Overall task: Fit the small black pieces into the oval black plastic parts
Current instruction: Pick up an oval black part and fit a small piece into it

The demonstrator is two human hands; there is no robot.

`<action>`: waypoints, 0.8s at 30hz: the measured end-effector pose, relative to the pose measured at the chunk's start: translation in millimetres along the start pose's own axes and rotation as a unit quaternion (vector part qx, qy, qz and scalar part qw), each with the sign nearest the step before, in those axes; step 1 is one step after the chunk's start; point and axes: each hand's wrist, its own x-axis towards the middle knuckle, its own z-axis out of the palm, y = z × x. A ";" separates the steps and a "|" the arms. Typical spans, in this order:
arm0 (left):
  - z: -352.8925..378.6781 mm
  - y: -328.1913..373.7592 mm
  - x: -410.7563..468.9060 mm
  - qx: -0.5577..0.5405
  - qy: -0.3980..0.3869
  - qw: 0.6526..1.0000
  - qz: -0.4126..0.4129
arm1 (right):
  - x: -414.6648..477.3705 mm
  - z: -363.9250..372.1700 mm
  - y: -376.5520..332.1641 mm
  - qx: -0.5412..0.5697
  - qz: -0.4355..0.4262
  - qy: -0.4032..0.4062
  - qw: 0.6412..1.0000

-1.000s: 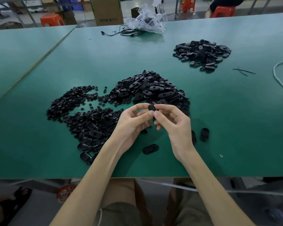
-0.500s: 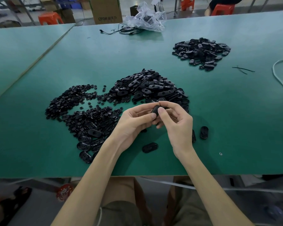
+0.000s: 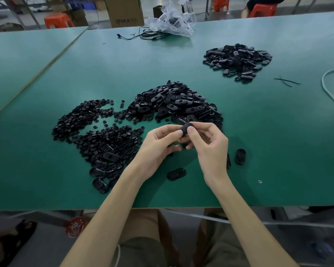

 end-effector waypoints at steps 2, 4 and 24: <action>0.9 -1.6 0.4 0.005 0.015 1.000 0.008 | 0.0 -0.3 0.8 -0.010 -0.001 -0.004 1.000; 0.2 -2.6 1.2 0.015 0.028 0.999 0.020 | -0.4 -0.7 1.5 -0.019 0.001 -0.010 1.000; -5.7 -0.5 0.8 -0.067 -0.030 0.997 -0.018 | -5.8 0.5 -4.9 -0.115 -0.079 -0.018 0.990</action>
